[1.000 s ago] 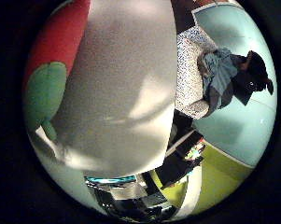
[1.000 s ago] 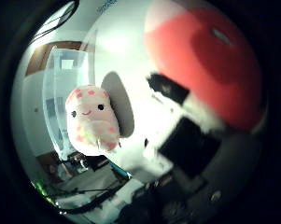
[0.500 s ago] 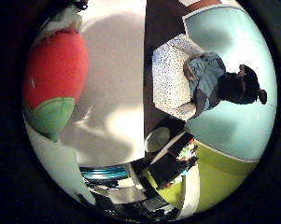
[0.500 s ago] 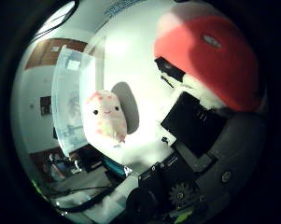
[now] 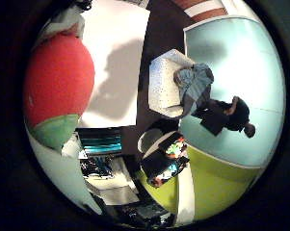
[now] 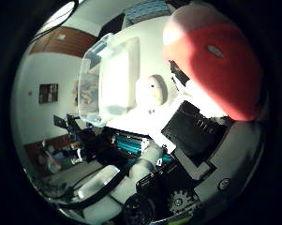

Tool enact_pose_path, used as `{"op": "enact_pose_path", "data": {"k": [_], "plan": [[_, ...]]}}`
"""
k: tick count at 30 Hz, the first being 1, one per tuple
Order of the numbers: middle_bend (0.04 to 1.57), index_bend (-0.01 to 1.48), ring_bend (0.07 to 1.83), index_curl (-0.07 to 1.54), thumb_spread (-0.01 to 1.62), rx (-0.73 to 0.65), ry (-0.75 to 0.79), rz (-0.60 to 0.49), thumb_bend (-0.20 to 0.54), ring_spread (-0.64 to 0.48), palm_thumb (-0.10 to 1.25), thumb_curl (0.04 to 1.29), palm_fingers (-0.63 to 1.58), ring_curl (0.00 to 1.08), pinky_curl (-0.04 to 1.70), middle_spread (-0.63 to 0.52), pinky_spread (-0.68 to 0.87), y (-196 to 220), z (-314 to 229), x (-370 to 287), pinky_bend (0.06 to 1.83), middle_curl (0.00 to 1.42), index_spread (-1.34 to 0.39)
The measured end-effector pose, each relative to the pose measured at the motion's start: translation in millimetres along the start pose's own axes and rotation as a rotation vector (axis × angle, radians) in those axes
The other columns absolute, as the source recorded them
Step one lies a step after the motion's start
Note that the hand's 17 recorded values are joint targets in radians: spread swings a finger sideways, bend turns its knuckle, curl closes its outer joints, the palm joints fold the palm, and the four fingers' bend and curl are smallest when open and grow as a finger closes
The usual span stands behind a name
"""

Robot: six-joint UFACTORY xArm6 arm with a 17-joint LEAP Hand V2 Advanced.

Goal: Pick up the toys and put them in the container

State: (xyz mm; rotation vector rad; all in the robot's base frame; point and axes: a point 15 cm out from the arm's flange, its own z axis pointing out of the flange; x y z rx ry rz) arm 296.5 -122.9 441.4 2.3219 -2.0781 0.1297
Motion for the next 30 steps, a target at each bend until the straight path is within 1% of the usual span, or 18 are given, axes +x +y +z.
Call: {"op": "enact_pose_path", "data": {"k": [5, 11, 18, 25, 27, 30], "plan": [[1.28, 1.02, 1.37, 1.02, 0.73, 0.048, -0.004, -0.095, -0.018, -0.26, 1.03, 0.81, 0.96, 0.85, 1.02, -0.21, -0.19, -16, -36, -68, 1.30, 0.98, -0.31], [1.27, 1.01, 1.36, 1.03, 0.74, 0.091, -0.026, -0.185, -0.018, -0.26, 1.02, 0.82, 0.96, 0.87, 1.05, -0.21, -0.19, -30, -60, -152, 1.28, 0.99, -0.31], [1.26, 0.99, 1.34, 1.05, 0.74, 0.074, -0.041, -0.300, -0.019, -0.27, 1.02, 0.84, 0.97, 0.88, 1.08, -0.21, -0.20, -59, -63, -245, 1.25, 1.00, -0.31], [1.24, 0.98, 1.33, 1.05, 0.74, 0.078, -0.049, -0.354, -0.019, -0.27, 1.02, 0.84, 0.98, 0.88, 1.10, -0.22, -0.20, -102, -67, -308, 1.24, 1.01, -0.31], [1.24, 0.97, 1.32, 1.06, 0.74, 0.067, -0.047, -0.370, -0.018, -0.27, 1.02, 0.84, 0.98, 0.89, 1.10, -0.22, -0.21, -111, -60, -324, 1.23, 1.01, -0.32], [1.23, 0.97, 1.31, 1.06, 0.73, 0.120, -0.063, -0.371, -0.017, -0.27, 1.03, 0.84, 0.99, 0.89, 1.11, -0.22, -0.21, -129, -57, -347, 1.22, 1.02, -0.32]]}}
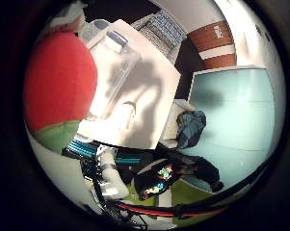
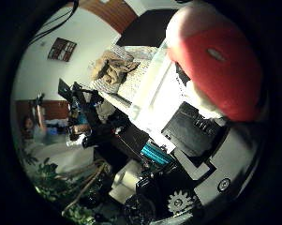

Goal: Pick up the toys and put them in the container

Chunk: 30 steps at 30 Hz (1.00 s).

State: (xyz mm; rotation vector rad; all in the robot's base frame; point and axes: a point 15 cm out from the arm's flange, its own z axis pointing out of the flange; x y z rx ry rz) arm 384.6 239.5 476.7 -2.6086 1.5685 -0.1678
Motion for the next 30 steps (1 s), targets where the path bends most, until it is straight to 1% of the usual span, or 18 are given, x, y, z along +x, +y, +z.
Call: {"op": "enact_pose_path", "data": {"k": [2, 7, 10, 12, 13, 14, 15, 16, 17, 18, 19, 21, 22, 23, 25, 26, 27, 30], "plan": [[1.23, 0.96, 1.31, 1.06, 0.72, 0.003, -0.002, -0.001, -0.019, -0.27, 1.03, 0.84, 0.99, 0.89, 1.11, -0.22, -0.21, -12, 12, -7, 1.22, 1.02, -0.32], [1.22, 0.95, 1.30, 1.07, 0.75, 0.004, -0.012, 0.000, -0.025, -0.27, 0.99, 0.83, 1.00, 0.90, 1.12, -0.22, -0.21, -28, 30, -17, 1.21, 1.02, -0.32], [1.21, 0.94, 1.30, 1.07, 0.85, 0.007, -0.015, -0.001, -0.030, -0.27, 0.92, 0.80, 1.01, 0.90, 1.12, -0.22, -0.22, -34, 36, -19, 1.20, 1.03, -0.33], [1.18, 0.90, 1.29, 1.06, 0.94, 0.017, -0.020, -0.001, -0.031, -0.27, 0.86, 0.77, 1.02, 0.87, 1.08, -0.23, -0.24, -37, 36, -21, 1.16, 1.02, -0.33], [1.14, 0.84, 1.29, 1.04, 0.96, 0.019, -0.026, -0.001, -0.038, -0.27, 0.81, 0.74, 1.03, 0.84, 1.03, -0.23, -0.26, -37, 35, -22, 1.13, 1.01, -0.34], [1.11, 0.74, 1.26, 1.01, 1.00, 0.019, -0.033, -0.002, -0.034, -0.26, 0.77, 0.72, 1.04, 0.80, 0.97, -0.22, -0.30, -37, 35, -24, 1.08, 0.98, -0.35], [1.08, 0.62, 1.24, 0.98, 1.03, 0.017, -0.042, -0.002, -0.034, -0.27, 0.73, 0.69, 1.00, 0.76, 0.92, -0.23, -0.36, -37, 35, -26, 1.03, 0.94, -0.36], [1.04, 0.49, 1.21, 0.95, 1.06, 0.012, -0.049, -0.003, -0.033, -0.28, 0.70, 0.67, 0.88, 0.73, 0.88, -0.23, -0.40, -35, 35, -27, 0.99, 0.91, -0.37], [0.97, 0.35, 1.16, 0.90, 1.11, 0.006, -0.056, -0.003, -0.028, -0.29, 0.68, 0.64, 0.75, 0.69, 0.85, -0.24, -0.45, -34, 35, -28, 1.01, 0.87, -0.39], [0.87, 0.32, 1.10, 0.88, 1.15, 0.002, -0.061, -0.004, -0.025, -0.27, 0.66, 0.61, 0.51, 0.68, 0.85, -0.24, -0.42, -33, 35, -29, 0.96, 0.83, -0.41], [0.71, 0.30, 0.99, 0.80, 1.19, -0.004, -0.063, -0.006, -0.027, -0.22, 0.63, 0.56, 0.25, 0.62, 0.84, -0.22, -0.31, -31, 36, -30, 0.88, 0.75, -0.46], [0.54, 0.26, 0.87, 0.71, 1.21, -0.036, -0.062, -0.009, -0.032, -0.13, 0.59, 0.51, 0.10, 0.55, 0.82, -0.17, -0.14, -23, 38, -30, 0.86, 0.66, -0.49], [0.46, 0.24, 0.80, 0.67, 1.22, -0.054, -0.062, -0.013, -0.033, -0.04, 0.56, 0.48, 0.02, 0.52, 0.81, -0.13, -0.01, -19, 39, -30, 0.85, 0.61, -0.49], [0.40, 0.21, 0.74, 0.61, 1.23, -0.068, -0.061, -0.016, -0.027, 0.02, 0.54, 0.46, 0.02, 0.47, 0.77, -0.09, 0.11, -15, 40, -29, 0.84, 0.56, -0.50], [0.33, 0.19, 0.63, 0.54, 1.23, -0.071, -0.061, -0.029, -0.023, 0.11, 0.52, 0.42, -0.03, 0.40, 0.71, -0.05, 0.27, -14, 40, -29, 0.78, 0.50, -0.50], [0.31, 0.18, 0.59, 0.50, 1.23, -0.068, -0.062, -0.035, -0.021, 0.14, 0.51, 0.41, -0.02, 0.38, 0.68, -0.03, 0.34, -13, 38, -28, 0.76, 0.47, -0.50], [0.29, 0.17, 0.55, 0.47, 1.23, -0.064, -0.062, -0.040, -0.023, 0.16, 0.50, 0.39, -0.01, 0.35, 0.65, -0.02, 0.39, -13, 36, -28, 0.73, 0.45, -0.50], [0.25, 0.17, 0.49, 0.41, 1.22, -0.056, -0.063, -0.051, -0.017, 0.19, 0.51, 0.37, 0.00, 0.31, 0.58, -0.01, 0.47, -12, 32, -24, 0.69, 0.41, -0.50]]}}
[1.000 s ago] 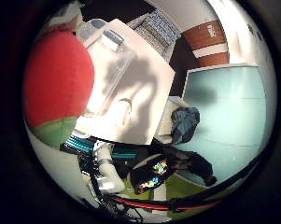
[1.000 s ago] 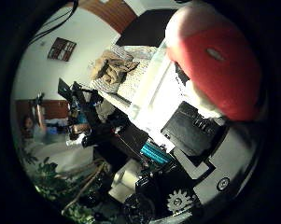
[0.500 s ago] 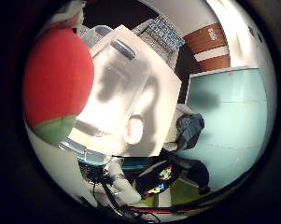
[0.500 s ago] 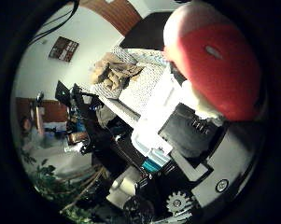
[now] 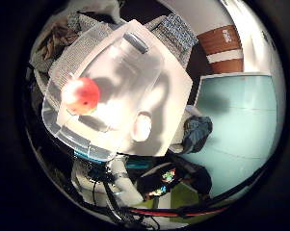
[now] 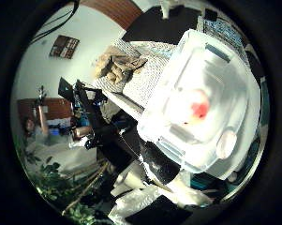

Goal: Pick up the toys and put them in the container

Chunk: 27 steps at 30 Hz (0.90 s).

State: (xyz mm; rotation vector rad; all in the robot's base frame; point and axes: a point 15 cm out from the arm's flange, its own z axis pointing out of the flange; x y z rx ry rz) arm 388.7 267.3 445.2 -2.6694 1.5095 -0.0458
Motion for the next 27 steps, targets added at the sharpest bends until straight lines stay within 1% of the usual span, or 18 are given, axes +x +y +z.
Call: {"op": "enact_pose_path", "data": {"k": [3, 6, 9, 14, 15, 16, 20, 23, 27], "plan": [[0.22, 0.16, 0.45, 0.35, 1.22, 0.027, 0.000, 0.002, -0.017, 0.20, 0.52, 0.35, 0.03, 0.29, 0.52, 0.00, 0.50, 5, -14, 5, 0.65, 0.38, -0.49], [0.21, 0.16, 0.43, 0.32, 1.21, 0.076, 0.006, 0.012, -0.019, 0.21, 0.52, 0.34, 0.05, 0.27, 0.47, 0.00, 0.50, 12, -37, 15, 0.62, 0.36, -0.47], [0.20, 0.16, 0.41, 0.30, 1.20, 0.079, 0.019, 0.071, -0.017, 0.21, 0.52, 0.33, 0.06, 0.26, 0.44, 0.00, 0.49, 25, -44, 51, 0.60, 0.35, -0.44], [0.18, 0.18, 0.40, 0.30, 1.21, 0.073, 0.036, 0.167, -0.017, 0.21, 0.53, 0.33, 0.10, 0.26, 0.40, 0.01, 0.49, 78, -46, 120, 0.57, 0.33, -0.44], [0.18, 0.18, 0.40, 0.30, 1.21, 0.075, 0.037, 0.197, -0.017, 0.21, 0.53, 0.32, 0.10, 0.26, 0.39, 0.01, 0.49, 89, -45, 133, 0.58, 0.33, -0.44], [0.23, 0.16, 0.38, 0.29, 1.21, 0.079, 0.037, 0.234, -0.017, 0.21, 0.53, 0.32, 0.13, 0.25, 0.38, 0.01, 0.49, 100, -43, 146, 0.56, 0.34, -0.44], [0.23, 0.16, 0.37, 0.28, 1.21, 0.073, 0.032, 0.370, -0.019, 0.22, 0.53, 0.32, 0.16, 0.25, 0.35, 0.02, 0.49, 152, -22, 198, 0.55, 0.34, -0.42], [0.23, 0.15, 0.37, 0.27, 1.20, 0.045, 0.023, 0.424, -0.017, 0.23, 0.54, 0.32, 0.17, 0.24, 0.34, 0.02, 0.50, 188, -1, 222, 0.55, 0.33, -0.41], [0.23, 0.15, 0.37, 0.26, 1.20, 0.022, 0.020, 0.490, -0.018, 0.23, 0.54, 0.32, 0.17, 0.24, 0.33, 0.04, 0.51, 217, 11, 245, 0.57, 0.33, -0.39]]}}
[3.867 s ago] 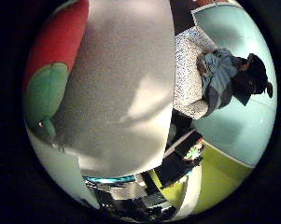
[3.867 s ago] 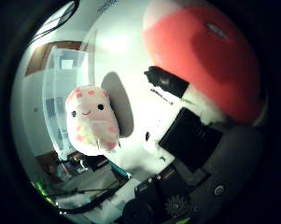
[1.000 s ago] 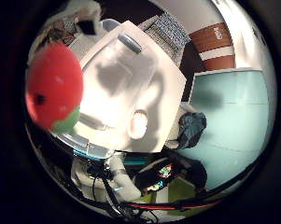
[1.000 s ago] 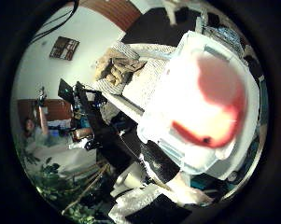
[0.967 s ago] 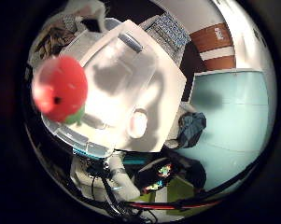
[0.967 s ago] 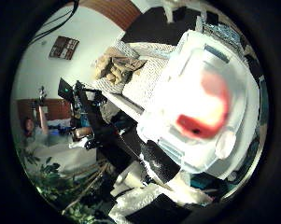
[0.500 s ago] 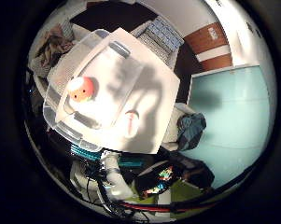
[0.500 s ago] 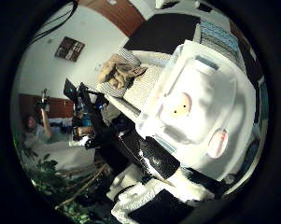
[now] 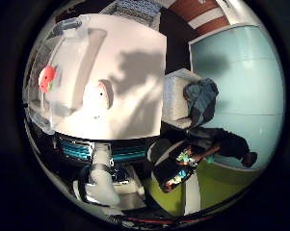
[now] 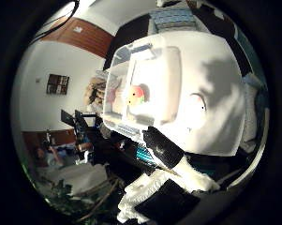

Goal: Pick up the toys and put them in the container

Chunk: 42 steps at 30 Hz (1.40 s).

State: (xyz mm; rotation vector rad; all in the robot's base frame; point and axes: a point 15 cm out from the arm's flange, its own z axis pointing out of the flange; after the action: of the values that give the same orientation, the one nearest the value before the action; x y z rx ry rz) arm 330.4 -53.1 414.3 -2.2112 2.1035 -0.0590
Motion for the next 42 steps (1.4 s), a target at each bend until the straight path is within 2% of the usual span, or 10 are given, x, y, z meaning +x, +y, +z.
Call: {"op": "enact_pose_path", "data": {"k": [8, 19, 25, 33, 37, 42], "plan": [[0.23, 0.16, 0.35, 0.26, 1.20, -0.106, -0.028, 0.080, -0.018, 0.23, 0.52, 0.32, 0.16, 0.24, 0.31, 0.06, 0.51, 39, 58, 29, 0.59, 0.33, -0.40], [0.24, 0.15, 0.35, 0.25, 1.20, -0.143, -0.091, 0.131, -0.019, 0.22, 0.51, 0.32, 0.15, 0.24, 0.29, 0.06, 0.50, 53, 128, 25, 0.61, 0.33, -0.37], [0.22, 0.15, 0.38, 0.25, 1.19, -0.083, -0.116, 0.181, -0.019, 0.24, 0.51, 0.32, 0.13, 0.24, 0.29, 0.10, 0.51, 32, 140, 31, 0.64, 0.33, -0.32], [0.20, 0.15, 0.38, 0.25, 1.19, -0.100, -0.140, 0.208, -0.019, 0.26, 0.51, 0.32, 0.11, 0.24, 0.28, 0.15, 0.51, 21, 162, 32, 0.68, 0.33, -0.30], [0.20, 0.16, 0.39, 0.25, 1.19, -0.083, -0.130, 0.179, -0.019, 0.26, 0.51, 0.32, 0.10, 0.25, 0.28, 0.15, 0.51, 8, 169, 22, 0.68, 0.32, -0.30], [0.20, 0.16, 0.39, 0.26, 1.19, -0.159, -0.137, 0.167, -0.019, 0.26, 0.51, 0.32, 0.10, 0.25, 0.27, 0.15, 0.51, 33, 216, 5, 0.69, 0.32, -0.31]]}}
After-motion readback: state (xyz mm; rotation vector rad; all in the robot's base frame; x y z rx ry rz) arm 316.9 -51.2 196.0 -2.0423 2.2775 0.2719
